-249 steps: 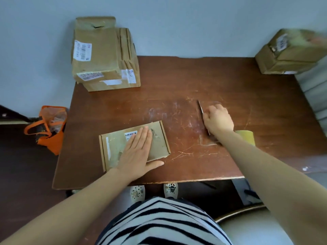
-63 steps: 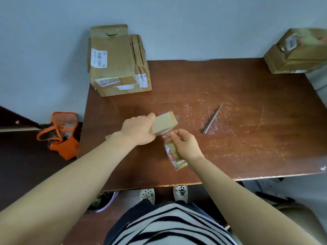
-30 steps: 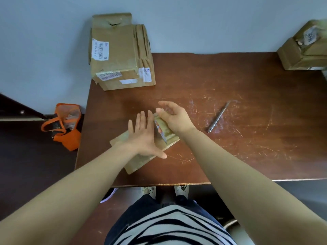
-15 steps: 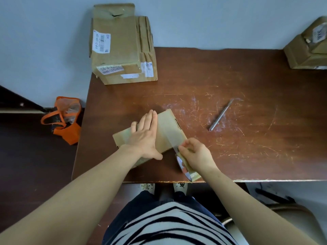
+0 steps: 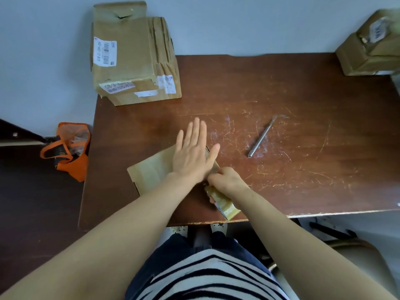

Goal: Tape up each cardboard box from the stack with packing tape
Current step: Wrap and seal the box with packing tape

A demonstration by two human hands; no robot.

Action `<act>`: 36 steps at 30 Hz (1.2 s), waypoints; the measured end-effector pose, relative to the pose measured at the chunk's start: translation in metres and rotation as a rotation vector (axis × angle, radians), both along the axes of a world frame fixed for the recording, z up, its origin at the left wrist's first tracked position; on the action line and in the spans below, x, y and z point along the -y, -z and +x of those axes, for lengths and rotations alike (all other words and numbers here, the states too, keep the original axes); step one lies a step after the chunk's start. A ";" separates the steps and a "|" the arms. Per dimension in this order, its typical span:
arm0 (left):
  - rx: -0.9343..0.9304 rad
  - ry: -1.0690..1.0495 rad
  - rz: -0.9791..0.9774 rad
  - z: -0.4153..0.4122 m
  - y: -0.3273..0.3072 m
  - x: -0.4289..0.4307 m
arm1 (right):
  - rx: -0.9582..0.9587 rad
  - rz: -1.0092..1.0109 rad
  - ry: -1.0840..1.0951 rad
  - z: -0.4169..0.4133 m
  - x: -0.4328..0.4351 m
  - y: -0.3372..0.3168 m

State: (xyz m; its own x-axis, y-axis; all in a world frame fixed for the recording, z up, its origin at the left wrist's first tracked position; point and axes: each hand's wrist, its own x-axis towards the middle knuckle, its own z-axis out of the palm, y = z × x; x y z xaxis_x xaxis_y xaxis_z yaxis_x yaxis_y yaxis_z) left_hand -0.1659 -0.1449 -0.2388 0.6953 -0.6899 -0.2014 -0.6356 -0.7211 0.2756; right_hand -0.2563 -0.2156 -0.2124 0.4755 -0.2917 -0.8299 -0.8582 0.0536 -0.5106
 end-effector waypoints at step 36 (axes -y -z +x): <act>-0.702 0.016 0.062 0.044 -0.070 -0.060 | 0.485 0.148 0.086 0.038 0.011 -0.100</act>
